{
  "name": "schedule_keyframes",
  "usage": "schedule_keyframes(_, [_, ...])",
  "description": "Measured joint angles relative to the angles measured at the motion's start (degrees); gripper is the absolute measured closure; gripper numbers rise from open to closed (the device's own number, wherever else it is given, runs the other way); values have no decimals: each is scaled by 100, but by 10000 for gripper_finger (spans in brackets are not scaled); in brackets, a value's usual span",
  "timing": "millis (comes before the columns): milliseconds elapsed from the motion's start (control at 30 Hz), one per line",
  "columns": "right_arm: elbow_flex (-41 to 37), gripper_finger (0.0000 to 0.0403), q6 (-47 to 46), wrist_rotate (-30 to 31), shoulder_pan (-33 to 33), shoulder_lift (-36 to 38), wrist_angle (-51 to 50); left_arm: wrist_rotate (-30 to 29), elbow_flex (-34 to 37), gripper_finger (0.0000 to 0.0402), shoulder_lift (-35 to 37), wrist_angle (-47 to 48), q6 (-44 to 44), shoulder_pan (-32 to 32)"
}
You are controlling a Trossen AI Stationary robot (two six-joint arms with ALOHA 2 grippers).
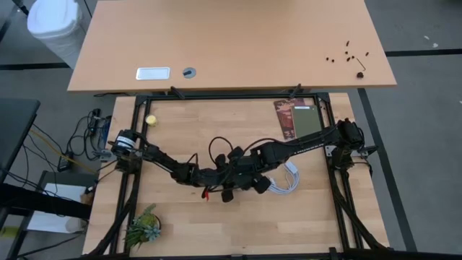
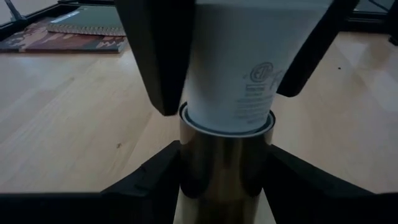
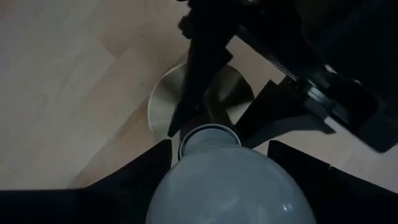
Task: Screw lightbulb
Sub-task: Insert the lightbulb into the lamp
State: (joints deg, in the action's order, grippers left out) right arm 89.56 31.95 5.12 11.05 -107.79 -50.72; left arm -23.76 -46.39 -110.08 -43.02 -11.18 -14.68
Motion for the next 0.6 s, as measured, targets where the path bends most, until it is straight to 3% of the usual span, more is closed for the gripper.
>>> schedule_keyframes(400, [0, 137, -2151, 96, -80, 7, 126, -359, 0, 200, 0, -72, -113, -6])
schedule_keyframes(600, [2, 129, -3952, 129, -141, 11, 187, -493, 2, 200, 0, -102, -121, -15])
